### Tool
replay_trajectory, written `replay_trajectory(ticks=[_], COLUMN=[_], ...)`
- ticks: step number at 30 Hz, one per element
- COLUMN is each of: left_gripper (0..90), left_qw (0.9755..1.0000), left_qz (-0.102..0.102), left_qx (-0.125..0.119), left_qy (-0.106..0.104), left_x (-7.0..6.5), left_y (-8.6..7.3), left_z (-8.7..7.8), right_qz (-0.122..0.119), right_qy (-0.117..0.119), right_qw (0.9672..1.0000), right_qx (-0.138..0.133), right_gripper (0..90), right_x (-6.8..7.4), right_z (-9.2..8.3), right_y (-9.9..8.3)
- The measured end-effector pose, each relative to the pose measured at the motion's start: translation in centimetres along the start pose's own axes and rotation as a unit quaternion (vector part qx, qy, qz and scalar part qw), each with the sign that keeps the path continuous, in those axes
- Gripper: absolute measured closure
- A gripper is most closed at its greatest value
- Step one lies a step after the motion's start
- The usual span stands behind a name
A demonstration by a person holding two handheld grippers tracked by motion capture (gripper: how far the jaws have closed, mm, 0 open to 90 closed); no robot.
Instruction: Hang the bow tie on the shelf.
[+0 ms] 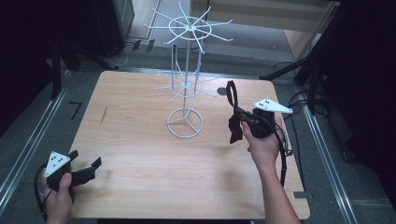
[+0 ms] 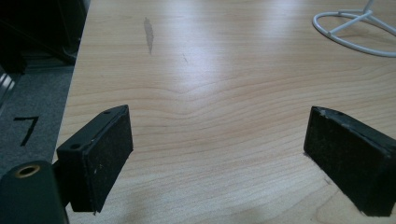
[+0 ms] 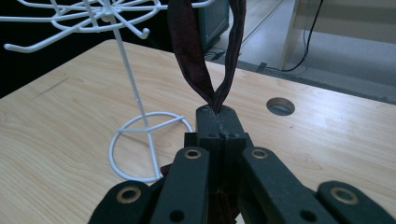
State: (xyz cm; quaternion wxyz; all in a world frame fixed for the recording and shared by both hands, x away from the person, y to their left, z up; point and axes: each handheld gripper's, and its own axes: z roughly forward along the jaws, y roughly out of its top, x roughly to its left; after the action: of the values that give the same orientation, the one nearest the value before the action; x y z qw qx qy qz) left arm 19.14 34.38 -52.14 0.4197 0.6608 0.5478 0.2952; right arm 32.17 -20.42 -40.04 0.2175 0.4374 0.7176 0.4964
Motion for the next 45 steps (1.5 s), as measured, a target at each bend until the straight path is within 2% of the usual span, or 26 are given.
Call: replay_trajectory(ticks=[14, 33, 45], left_gripper=[8.8, 8.8, 8.8], left_qw=[1.0000, 1.0000, 1.0000], left_qz=[0.000, -0.001, -0.001], left_qx=[0.000, -0.001, -0.001], left_qy=[0.000, 0.000, -0.001], left_x=[0.0, 0.0, 0.0], left_y=[0.0, 0.0, 0.0], left_z=[0.0, 0.0, 0.0], right_qz=[-0.005, -0.005, -0.006], right_qy=[0.017, 0.030, 0.029], right_qw=[0.9998, 0.9995, 0.9995], right_qx=[-0.012, -0.005, 0.002], right_gripper=[90.0, 90.0, 90.0], right_x=[1.6, 3.1, 3.4], right_z=[0.4, 2.3, 3.5], right_y=[-0.1, -0.6, -0.7])
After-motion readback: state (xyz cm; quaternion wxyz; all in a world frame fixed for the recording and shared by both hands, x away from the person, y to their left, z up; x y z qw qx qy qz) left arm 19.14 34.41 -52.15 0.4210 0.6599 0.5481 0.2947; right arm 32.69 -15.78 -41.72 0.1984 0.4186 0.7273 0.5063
